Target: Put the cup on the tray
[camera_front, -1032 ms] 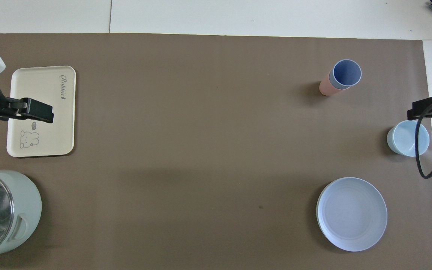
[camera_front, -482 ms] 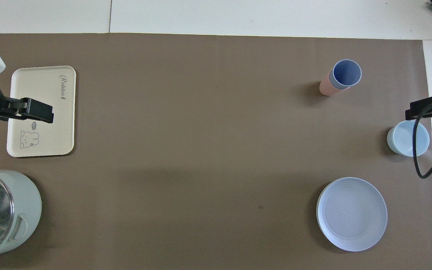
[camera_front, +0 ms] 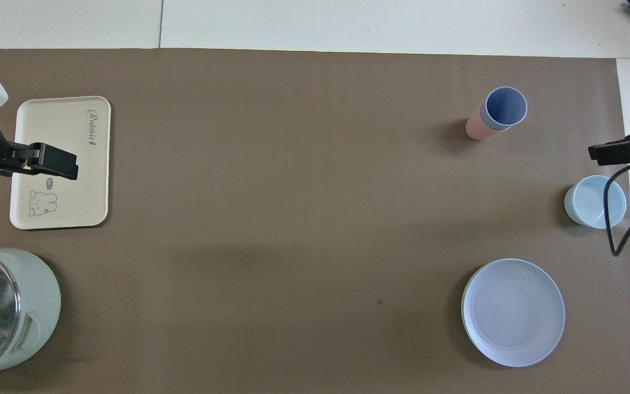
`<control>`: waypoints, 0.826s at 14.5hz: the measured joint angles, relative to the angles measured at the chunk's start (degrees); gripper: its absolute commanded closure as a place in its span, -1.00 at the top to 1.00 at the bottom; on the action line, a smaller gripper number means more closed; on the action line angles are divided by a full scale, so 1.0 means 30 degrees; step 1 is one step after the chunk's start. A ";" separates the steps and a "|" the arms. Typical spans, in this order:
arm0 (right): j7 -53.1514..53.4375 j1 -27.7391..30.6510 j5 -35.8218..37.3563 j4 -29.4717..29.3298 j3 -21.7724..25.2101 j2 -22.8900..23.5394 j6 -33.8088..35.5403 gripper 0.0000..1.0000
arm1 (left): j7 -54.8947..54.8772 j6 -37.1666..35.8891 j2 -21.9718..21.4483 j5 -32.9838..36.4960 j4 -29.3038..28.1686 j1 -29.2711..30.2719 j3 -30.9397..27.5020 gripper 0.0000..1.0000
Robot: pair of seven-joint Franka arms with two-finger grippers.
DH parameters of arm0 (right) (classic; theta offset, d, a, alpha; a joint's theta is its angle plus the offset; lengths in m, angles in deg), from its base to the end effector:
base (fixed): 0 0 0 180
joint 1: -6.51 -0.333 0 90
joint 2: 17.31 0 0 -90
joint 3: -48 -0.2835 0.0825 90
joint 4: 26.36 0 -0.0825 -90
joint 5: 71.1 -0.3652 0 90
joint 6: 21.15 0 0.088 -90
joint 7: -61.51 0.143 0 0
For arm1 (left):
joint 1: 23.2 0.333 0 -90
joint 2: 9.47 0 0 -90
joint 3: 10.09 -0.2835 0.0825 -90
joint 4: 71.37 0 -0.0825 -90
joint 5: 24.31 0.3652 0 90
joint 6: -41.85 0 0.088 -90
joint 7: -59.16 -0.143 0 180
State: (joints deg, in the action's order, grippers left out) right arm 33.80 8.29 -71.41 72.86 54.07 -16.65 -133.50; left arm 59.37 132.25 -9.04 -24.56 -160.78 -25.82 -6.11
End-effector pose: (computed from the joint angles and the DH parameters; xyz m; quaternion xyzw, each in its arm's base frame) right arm 0.5712 -0.0780 0.5136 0.9793 0.1708 0.1041 0.0313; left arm 0.5354 -0.0624 0.5573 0.9984 -0.0557 0.0047 0.0027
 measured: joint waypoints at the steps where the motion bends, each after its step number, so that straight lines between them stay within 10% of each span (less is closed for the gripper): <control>1: -0.1605 0.0425 -0.0532 0.0347 0.0017 0.0240 -0.0766 1.00 | 0.0000 0.0000 0.0000 0.0000 0.0000 0.0000 0.0000 1.00; 12: -2.0056 0.2799 -1.4208 0.0816 0.0064 0.6003 -0.4081 0.99 | 0.0000 0.0000 0.0000 0.0000 0.0000 0.0000 0.0000 1.00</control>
State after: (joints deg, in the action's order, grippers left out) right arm -26.37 16.69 -114.03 75.31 54.26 1.36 -145.74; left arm 59.37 132.25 -9.04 -24.56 -160.78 -25.82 -6.11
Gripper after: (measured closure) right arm 0.000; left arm 0.000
